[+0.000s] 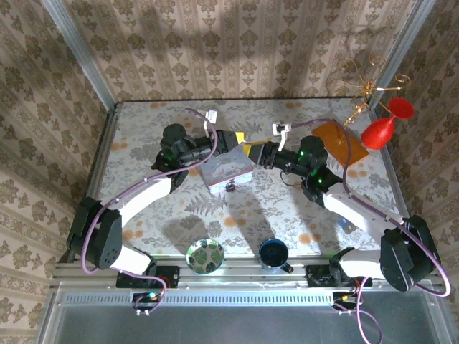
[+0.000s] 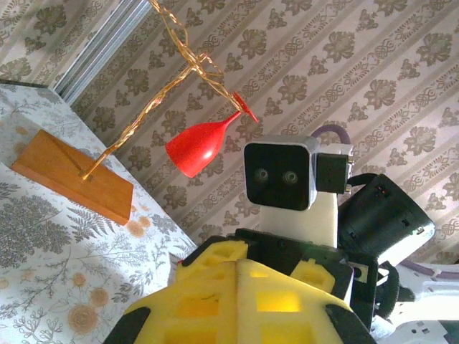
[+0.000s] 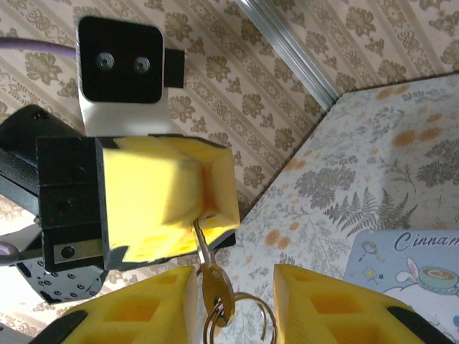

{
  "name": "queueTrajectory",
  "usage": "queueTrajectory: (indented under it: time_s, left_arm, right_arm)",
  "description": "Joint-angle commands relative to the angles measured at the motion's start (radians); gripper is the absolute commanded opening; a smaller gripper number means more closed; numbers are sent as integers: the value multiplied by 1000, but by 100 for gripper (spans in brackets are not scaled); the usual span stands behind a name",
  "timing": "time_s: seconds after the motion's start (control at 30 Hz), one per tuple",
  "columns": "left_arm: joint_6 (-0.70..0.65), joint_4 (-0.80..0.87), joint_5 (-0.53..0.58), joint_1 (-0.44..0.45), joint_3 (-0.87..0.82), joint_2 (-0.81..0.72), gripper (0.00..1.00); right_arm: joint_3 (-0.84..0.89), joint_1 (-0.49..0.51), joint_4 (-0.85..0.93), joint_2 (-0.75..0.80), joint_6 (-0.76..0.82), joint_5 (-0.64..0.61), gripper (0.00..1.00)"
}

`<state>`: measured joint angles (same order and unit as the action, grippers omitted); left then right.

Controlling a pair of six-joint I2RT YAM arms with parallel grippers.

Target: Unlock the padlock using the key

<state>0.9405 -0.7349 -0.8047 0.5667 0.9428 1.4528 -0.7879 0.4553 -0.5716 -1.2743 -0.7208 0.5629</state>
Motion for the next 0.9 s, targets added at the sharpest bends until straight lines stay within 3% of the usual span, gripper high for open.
queueTrajectory:
  time_s: [0.0, 0.07, 0.57, 0.87]
  left_arm:
    - [22, -59, -24, -10, -9, -22, 0]
    - [26, -64, -24, -11, -10, -22, 0]
    - [43, -78, -15, -14, -4, -14, 0]
    - [59, -89, -23, -14, -1, -3, 0]
  right_arm:
    - [17, -13, -81, 13, -28, 34, 30]
    - [17, -16, -75, 15, -28, 33, 24]
    - [30, -20, -53, 39, -28, 34, 23]
    - [26, -20, -56, 38, -26, 29, 3]
